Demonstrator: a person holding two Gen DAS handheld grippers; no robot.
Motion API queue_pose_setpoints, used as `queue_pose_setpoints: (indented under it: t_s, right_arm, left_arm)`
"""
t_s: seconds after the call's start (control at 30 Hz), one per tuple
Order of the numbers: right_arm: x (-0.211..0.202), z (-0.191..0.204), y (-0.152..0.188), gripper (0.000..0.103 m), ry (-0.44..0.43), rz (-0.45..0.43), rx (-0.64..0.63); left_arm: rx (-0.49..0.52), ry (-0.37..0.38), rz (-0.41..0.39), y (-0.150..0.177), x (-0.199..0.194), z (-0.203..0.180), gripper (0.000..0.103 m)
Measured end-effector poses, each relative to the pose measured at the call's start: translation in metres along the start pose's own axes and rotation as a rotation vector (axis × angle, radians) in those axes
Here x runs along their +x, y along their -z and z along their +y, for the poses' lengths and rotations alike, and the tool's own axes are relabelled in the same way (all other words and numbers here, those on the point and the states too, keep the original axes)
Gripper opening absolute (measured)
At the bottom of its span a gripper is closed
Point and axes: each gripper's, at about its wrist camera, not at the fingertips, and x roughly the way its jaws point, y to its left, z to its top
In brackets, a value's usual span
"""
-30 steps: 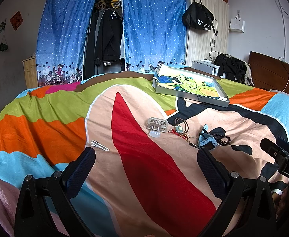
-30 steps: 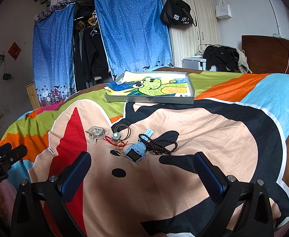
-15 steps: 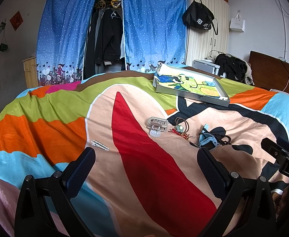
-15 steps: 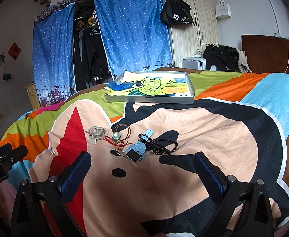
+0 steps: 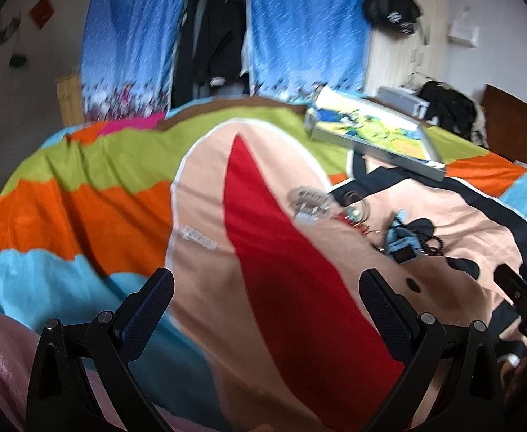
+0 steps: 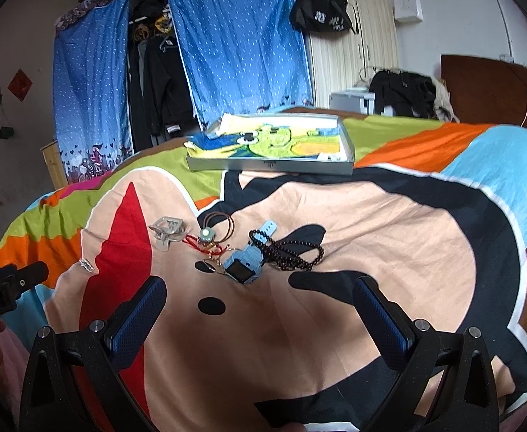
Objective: Organize jewelry
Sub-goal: 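Grasp the white claw hair clip with the right tool while the left tool grasps the silver barrette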
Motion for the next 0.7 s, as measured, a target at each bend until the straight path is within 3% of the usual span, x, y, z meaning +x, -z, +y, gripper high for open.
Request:
queue_pose_setpoints:
  t_s: [0.3, 0.53, 0.6, 0.7]
  right_arm:
    - [0.055, -0.009, -0.020, 0.103, -0.125, 0.106, 0.118]
    - [0.114, 0.019, -0.034, 0.103, -0.240, 0.191, 0.062]
    - [0.132, 0.031, -0.043, 0.103, -0.292, 0.203, 0.022]
    - [0.161, 0.049, -0.058, 0.103, -0.344, 0.219, -0.028]
  left_arm:
    - [-0.153, -0.033, 0.154, -0.028, 0.044, 0.037, 0.101]
    - [-0.283, -0.094, 0.226, -0.039, 0.085, 0.073, 0.100]
    - [-0.308, -0.102, 0.237, -0.037, 0.095, 0.079, 0.095]
    - [-0.328, -0.092, 0.265, -0.035, 0.112, 0.085, 0.075]
